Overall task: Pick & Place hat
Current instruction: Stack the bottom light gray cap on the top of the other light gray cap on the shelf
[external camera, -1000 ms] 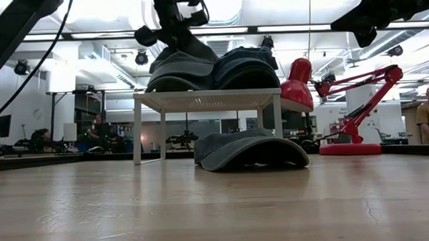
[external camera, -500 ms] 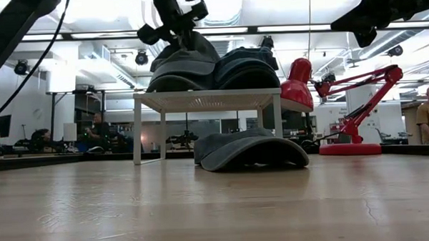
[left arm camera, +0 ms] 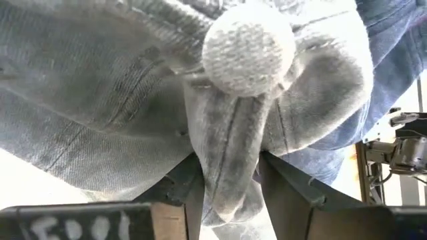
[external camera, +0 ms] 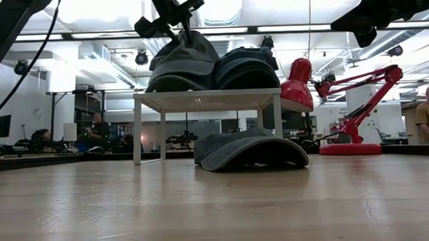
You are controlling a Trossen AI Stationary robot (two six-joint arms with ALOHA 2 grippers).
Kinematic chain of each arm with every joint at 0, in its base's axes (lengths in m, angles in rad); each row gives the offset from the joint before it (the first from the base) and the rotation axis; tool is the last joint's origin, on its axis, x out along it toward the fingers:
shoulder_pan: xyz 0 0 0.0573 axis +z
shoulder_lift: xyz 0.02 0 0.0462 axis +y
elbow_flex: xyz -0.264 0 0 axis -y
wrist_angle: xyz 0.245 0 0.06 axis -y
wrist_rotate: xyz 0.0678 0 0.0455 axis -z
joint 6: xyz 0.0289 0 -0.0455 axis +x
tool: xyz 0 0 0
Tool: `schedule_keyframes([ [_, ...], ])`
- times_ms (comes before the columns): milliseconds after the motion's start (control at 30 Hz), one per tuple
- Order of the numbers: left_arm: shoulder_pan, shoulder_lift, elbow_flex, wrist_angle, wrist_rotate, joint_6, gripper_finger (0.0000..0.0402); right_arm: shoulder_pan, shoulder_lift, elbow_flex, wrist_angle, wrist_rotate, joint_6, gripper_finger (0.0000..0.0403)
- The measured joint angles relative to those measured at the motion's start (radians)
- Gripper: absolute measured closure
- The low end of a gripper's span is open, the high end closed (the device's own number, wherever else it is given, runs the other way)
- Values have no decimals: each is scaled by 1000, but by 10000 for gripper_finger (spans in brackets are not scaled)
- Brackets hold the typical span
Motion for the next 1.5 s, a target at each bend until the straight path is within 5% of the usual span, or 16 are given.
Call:
schedule_keyframes([
  [800,0,-90,0,161,-24,32,269,0,0,0,0,0,-1,394],
  [1500,4,-41,-82,127,-64,77,268,0,0,0,0,0,1,394],
])
